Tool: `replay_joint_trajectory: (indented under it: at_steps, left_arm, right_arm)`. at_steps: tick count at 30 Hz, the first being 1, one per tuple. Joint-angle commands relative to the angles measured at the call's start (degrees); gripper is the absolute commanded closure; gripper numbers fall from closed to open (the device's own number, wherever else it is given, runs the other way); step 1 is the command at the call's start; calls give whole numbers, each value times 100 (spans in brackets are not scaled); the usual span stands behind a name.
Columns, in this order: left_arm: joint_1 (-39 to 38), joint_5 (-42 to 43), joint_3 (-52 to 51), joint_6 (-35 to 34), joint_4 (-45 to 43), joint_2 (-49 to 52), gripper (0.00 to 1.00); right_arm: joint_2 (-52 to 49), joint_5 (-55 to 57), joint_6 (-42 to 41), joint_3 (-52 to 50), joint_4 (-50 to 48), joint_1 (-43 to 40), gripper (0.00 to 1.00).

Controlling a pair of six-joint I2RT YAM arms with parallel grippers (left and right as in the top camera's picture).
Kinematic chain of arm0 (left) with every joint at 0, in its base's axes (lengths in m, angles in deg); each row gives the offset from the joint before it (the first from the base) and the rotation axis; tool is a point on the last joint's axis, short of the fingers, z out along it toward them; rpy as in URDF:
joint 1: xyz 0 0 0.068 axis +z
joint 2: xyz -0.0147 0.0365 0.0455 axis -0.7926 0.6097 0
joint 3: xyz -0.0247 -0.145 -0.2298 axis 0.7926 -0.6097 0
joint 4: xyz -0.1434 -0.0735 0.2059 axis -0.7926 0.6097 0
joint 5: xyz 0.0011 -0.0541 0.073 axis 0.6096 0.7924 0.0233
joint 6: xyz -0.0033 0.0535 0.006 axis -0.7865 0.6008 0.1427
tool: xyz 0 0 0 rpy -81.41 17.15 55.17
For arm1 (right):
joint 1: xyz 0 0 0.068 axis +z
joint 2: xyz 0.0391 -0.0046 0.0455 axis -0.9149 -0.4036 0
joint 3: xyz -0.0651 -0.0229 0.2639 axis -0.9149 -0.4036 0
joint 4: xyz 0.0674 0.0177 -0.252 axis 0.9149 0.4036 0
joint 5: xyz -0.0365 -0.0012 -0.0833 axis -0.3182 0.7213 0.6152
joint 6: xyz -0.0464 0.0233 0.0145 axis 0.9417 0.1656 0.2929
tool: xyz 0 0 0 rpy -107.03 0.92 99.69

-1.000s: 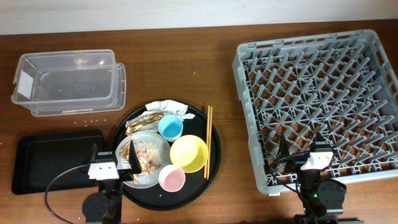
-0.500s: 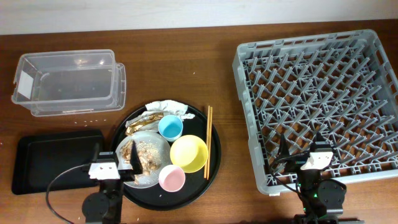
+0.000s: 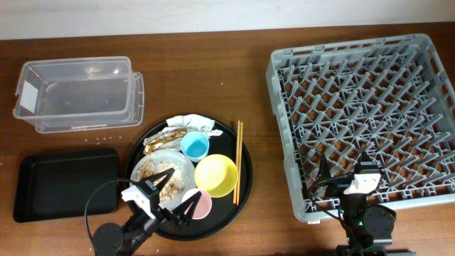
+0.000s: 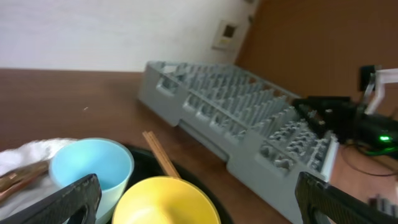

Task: Sort waste into correct bins and load items into the dishwasher rack
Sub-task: 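Move the left gripper over the tray toward the gold wrapper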

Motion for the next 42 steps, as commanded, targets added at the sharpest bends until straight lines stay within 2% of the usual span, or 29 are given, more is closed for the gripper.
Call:
replay_joint_trajectory:
  at_steps: [1, 4, 12, 15, 21, 30, 37, 42]
  left_arm:
    - [4, 369, -11, -166, -374, -28, 1]
    - [4, 369, 28, -168, -717, -28, 1]
    - [4, 365, 195, -188, -713, -26, 1]
    - [4, 304, 195, -186, -472, -26, 1]
    - [4, -457, 195, -186, 662, -26, 1]
    - [4, -459, 195, -184, 686, -26, 1]
    - [4, -1534, 195, -184, 743, -26, 1]
    - [4, -1744, 195, -184, 730, -26, 1]
  right_arm:
    - [37, 52, -26, -42, 20, -33, 1]
    - [37, 52, -28, -42, 20, -33, 1]
    - [37, 50, -28, -42, 20, -33, 1]
    - [37, 50, -28, -42, 20, -33, 1]
    - [37, 52, -28, -42, 20, -33, 1]
    - [37, 50, -28, -42, 20, -33, 2]
    - [37, 52, -28, -42, 20, -33, 1]
    - [37, 52, -28, -42, 17, -33, 1]
